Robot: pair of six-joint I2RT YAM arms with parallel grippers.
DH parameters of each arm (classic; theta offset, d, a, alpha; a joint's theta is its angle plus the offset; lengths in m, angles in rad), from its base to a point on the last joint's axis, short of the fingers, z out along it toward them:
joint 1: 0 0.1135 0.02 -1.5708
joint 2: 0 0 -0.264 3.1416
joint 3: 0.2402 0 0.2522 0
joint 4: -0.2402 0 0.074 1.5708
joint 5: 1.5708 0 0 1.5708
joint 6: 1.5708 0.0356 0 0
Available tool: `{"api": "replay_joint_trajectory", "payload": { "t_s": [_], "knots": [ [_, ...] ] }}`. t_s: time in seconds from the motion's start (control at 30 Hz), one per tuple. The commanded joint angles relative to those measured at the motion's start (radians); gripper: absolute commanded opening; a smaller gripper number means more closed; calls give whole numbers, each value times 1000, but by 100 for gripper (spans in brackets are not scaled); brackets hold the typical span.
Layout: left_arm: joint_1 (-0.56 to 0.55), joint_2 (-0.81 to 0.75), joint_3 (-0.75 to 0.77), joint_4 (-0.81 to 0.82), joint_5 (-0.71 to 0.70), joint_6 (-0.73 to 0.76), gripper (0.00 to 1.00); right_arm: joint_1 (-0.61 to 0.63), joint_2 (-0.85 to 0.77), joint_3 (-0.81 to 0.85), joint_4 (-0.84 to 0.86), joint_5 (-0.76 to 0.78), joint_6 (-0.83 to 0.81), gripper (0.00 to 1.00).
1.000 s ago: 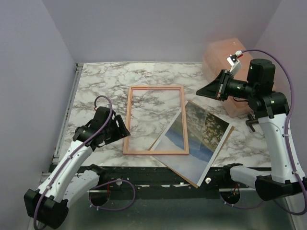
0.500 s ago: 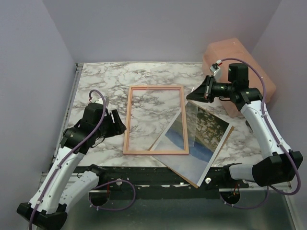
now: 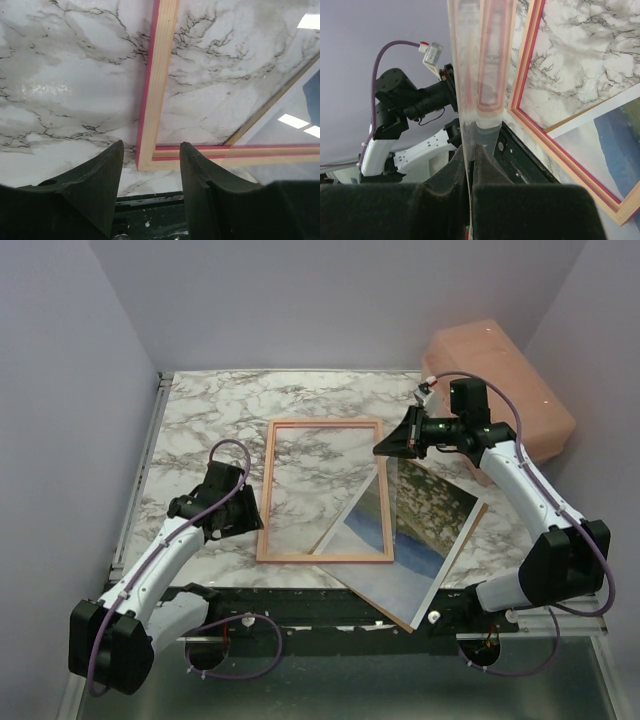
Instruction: Put the photo into the frame
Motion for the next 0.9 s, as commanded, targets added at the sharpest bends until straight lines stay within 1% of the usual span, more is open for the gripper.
{"api": "replay_joint_trajectory", "payload": {
  "t_s": [0.0, 0.2, 0.33, 0.57, 0.7, 0.77, 0.87],
  "knots": [
    [33, 26, -62, 145, 48, -13, 47, 31, 36, -25, 58, -34, 4, 1],
    [48, 87, -89, 206, 47, -12, 41, 65, 74, -48, 87, -21, 12, 1],
    [52, 126, -96, 221, 41, -11, 32, 86, 97, -53, 111, -12, 25, 1],
    [56, 206, -70, 220, 8, -5, 27, 100, 146, -72, 159, -12, 38, 1],
    [56, 253, -59, 230, -1, -2, 23, 99, 169, -58, 162, -12, 32, 1],
    [56, 267, -53, 223, -13, 1, 22, 99, 180, -43, 159, -12, 30, 1],
    [56, 269, -58, 231, -8, 3, 17, 99, 198, -17, 156, -11, 28, 1]
  ]
}}
